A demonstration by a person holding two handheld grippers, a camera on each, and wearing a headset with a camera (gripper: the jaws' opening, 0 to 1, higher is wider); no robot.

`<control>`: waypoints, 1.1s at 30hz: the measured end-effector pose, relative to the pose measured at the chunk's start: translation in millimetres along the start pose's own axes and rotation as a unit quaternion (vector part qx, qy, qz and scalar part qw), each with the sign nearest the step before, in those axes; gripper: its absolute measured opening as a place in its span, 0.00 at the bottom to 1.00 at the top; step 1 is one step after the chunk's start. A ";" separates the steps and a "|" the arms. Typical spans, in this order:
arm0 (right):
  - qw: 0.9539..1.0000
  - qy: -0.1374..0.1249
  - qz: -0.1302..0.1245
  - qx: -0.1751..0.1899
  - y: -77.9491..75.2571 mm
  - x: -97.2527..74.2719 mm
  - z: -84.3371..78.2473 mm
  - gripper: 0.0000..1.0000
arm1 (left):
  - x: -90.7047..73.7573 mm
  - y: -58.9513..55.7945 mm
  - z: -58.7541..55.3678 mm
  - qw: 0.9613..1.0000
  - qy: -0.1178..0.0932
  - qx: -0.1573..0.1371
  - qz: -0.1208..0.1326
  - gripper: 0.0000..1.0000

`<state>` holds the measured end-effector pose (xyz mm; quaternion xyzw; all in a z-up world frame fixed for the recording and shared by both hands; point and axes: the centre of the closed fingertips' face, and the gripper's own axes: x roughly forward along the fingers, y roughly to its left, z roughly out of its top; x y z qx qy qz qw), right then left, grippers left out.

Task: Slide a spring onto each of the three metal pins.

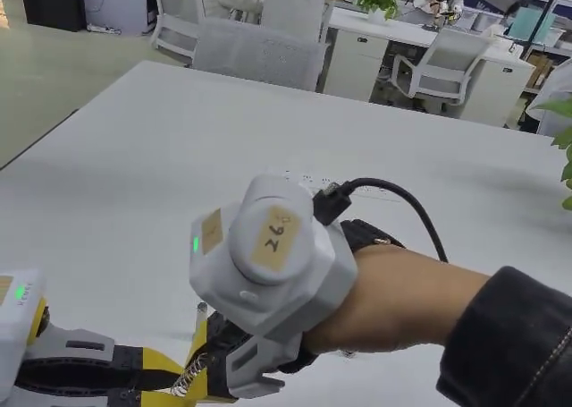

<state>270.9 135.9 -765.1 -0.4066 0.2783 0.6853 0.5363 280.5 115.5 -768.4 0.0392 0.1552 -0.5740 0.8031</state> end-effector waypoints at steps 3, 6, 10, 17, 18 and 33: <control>1.000 0.002 0.001 0.000 -0.4 0.5 -0.9 0.08 | 0.3 -0.5 0.1 1.000 0.001 0.001 0.000 0.03; 1.000 0.003 0.001 0.000 -1.0 0.7 -1.3 0.08 | 0.3 -0.1 -0.9 1.000 0.004 0.001 0.001 0.04; 1.000 0.004 0.001 0.001 -1.8 0.8 -1.6 0.08 | 0.1 -0.2 -0.6 1.000 0.002 0.000 0.001 0.05; 1.000 0.012 -0.003 0.001 -3.5 -0.2 -6.0 0.08 | -2.4 3.2 -2.5 1.000 -0.002 -0.006 0.011 0.10; 1.000 0.013 -0.003 0.001 -3.6 -0.4 -6.8 0.08 | -3.1 4.3 -3.3 1.000 -0.002 -0.007 0.015 0.12; 1.000 0.023 -0.012 0.012 -10.3 -5.8 -18.5 0.08 | -15.9 20.0 -15.1 0.998 0.000 -0.010 0.060 0.26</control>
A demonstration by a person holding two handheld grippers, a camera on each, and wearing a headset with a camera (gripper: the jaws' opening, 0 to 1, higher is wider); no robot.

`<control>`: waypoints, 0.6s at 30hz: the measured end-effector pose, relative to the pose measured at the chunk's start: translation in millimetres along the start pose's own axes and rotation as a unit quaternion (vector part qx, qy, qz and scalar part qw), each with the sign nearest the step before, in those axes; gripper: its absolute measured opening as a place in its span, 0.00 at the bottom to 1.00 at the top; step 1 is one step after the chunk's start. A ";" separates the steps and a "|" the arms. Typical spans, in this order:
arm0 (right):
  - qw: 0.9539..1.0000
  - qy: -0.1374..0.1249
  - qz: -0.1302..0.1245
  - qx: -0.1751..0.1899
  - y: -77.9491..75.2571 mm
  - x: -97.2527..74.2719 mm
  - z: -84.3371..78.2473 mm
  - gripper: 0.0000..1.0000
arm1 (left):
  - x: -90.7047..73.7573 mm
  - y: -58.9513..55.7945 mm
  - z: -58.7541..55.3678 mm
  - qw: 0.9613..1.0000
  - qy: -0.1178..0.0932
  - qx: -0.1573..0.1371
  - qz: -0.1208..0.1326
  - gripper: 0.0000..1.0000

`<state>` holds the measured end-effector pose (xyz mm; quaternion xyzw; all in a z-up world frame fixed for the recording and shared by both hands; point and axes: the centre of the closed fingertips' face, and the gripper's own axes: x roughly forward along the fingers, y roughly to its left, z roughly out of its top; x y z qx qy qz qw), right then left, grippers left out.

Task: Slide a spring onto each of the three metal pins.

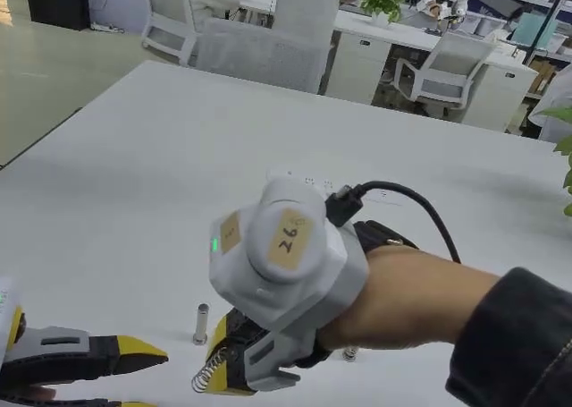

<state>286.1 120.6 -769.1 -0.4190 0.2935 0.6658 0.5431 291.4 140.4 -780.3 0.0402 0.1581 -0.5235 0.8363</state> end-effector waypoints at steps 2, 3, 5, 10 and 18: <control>1.000 0.001 -0.003 0.003 -2.5 -2.0 -2.3 0.08 | -0.8 1.1 -1.3 1.000 0.002 0.000 0.004 0.27; 1.000 0.001 -0.005 0.006 -4.0 -3.3 -3.5 0.08 | -1.3 1.7 -2.5 1.000 0.004 0.001 0.006 0.27; 1.000 0.002 -0.008 0.009 -6.3 -5.7 -6.2 0.08 | -2.1 2.6 -4.4 1.000 0.008 0.002 0.009 0.29; 1.000 0.009 -0.017 0.020 -12.4 -11.5 -17.1 0.08 | -4.3 5.1 -7.2 1.000 0.012 0.000 0.016 0.30; 0.999 0.012 -0.027 0.042 -21.3 -24.0 -30.2 0.08 | -6.5 8.0 -8.0 1.000 0.011 -0.002 0.024 0.34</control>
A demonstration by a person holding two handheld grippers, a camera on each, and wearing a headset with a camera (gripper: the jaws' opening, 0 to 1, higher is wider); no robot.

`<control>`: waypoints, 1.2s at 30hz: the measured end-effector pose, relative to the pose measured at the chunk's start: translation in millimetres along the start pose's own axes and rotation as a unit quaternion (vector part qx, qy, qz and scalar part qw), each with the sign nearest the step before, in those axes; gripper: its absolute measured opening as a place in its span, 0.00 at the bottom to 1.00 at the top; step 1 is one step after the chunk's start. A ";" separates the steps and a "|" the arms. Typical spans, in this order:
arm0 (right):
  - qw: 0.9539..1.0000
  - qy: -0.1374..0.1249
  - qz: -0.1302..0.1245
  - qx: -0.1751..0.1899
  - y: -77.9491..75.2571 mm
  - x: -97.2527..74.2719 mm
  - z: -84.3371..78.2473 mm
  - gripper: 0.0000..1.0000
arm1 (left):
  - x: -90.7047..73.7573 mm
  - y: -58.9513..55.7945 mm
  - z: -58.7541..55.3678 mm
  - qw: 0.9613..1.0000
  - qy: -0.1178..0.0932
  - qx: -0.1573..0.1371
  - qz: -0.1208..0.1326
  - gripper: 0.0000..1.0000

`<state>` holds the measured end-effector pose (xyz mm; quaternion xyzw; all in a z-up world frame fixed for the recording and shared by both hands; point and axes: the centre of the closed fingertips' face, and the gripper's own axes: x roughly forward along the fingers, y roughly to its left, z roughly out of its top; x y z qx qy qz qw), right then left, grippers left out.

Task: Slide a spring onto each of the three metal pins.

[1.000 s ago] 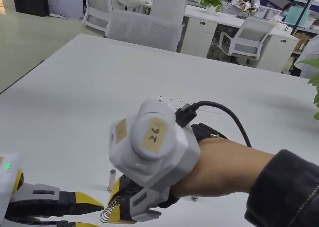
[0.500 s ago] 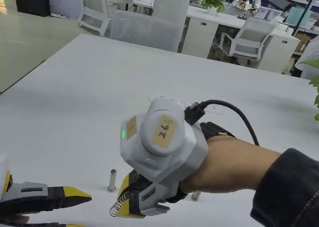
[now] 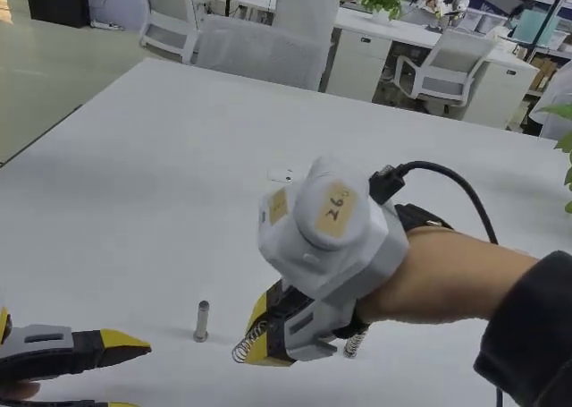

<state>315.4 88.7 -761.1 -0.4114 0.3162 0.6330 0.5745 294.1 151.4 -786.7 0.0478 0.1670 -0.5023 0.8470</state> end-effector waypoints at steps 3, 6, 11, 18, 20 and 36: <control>1.000 0.001 -0.006 0.006 -3.7 -3.6 -3.9 0.08 | 0.2 -0.4 -0.8 1.000 0.001 0.000 0.000 0.34; 1.000 0.001 -0.009 0.010 -6.2 -7.5 -6.5 0.08 | 0.1 -0.3 -2.1 1.000 0.002 -0.001 0.001 0.35; 1.000 0.007 -0.019 0.014 -14.6 -14.4 -10.6 0.08 | -0.8 -0.6 -5.0 1.000 0.004 -0.004 0.002 0.36; 0.999 0.007 -0.030 0.014 -29.8 -21.6 -6.7 0.08 | -1.5 -0.9 -6.5 1.000 0.003 -0.008 0.005 0.37; 0.999 0.010 -0.032 0.010 -32.7 -21.9 -4.9 0.08 | -2.1 -0.6 -6.7 1.000 0.002 -0.009 0.006 0.37; 0.999 0.019 -0.021 -0.024 -53.4 -3.2 22.2 0.08 | -7.9 2.9 -9.0 1.000 -0.002 -0.014 0.021 0.38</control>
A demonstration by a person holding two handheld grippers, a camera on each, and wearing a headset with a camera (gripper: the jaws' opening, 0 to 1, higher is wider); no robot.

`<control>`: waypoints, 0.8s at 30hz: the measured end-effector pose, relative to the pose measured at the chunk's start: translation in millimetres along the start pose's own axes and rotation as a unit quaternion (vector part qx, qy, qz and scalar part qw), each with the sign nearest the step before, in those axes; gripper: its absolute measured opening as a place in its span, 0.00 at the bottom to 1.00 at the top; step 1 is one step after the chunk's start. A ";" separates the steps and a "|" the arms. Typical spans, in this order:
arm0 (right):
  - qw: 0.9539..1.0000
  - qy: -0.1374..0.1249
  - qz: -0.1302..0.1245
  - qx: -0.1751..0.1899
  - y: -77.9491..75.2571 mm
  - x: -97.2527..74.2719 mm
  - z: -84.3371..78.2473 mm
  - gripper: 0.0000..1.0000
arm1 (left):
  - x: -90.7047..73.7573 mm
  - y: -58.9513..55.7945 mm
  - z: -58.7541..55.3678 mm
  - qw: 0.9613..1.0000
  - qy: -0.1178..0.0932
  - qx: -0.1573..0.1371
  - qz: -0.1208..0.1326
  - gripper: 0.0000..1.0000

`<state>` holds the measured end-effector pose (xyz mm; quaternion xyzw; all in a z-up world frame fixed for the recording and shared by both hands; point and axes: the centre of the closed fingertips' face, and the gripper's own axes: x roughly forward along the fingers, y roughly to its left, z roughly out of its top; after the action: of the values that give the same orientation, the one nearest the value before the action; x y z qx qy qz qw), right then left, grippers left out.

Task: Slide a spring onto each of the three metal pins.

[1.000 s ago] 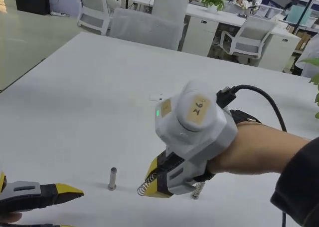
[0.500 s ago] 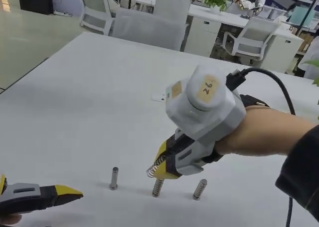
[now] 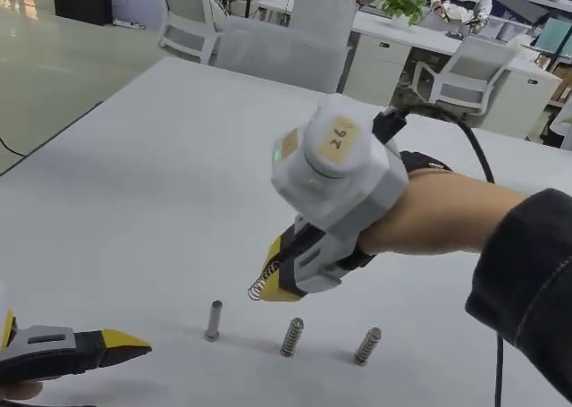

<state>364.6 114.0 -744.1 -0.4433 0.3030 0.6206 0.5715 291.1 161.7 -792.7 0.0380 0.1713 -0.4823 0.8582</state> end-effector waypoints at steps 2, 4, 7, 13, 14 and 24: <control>1.000 0.008 0.000 -0.009 -3.2 5.0 1.6 0.08 | -1.4 0.8 0.6 1.000 -0.002 -0.001 0.003 0.38; 1.000 0.014 0.001 -0.015 -5.2 8.7 2.6 0.08 | -2.7 1.3 1.1 1.000 -0.003 -0.001 0.005 0.38; 1.000 0.017 0.006 -0.019 -7.4 14.5 5.6 0.08 | -4.2 1.5 0.8 1.000 -0.003 -0.002 0.008 0.38; 0.999 0.032 0.016 -0.029 -10.5 29.8 7.3 0.08 | -6.4 2.5 -1.6 1.000 -0.005 -0.006 0.014 0.39; 0.999 0.035 0.017 -0.032 -10.9 31.8 7.2 0.08 | -6.6 2.8 -2.2 1.000 -0.005 -0.006 0.015 0.39; 0.998 0.051 0.026 -0.031 -15.4 49.3 5.1 0.08 | -10.3 3.9 -6.7 1.000 -0.004 -0.012 0.022 0.40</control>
<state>380.9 142.7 -784.2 -0.4838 0.3233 0.6212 0.5249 287.8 173.7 -796.0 0.0295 0.1730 -0.4611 0.8698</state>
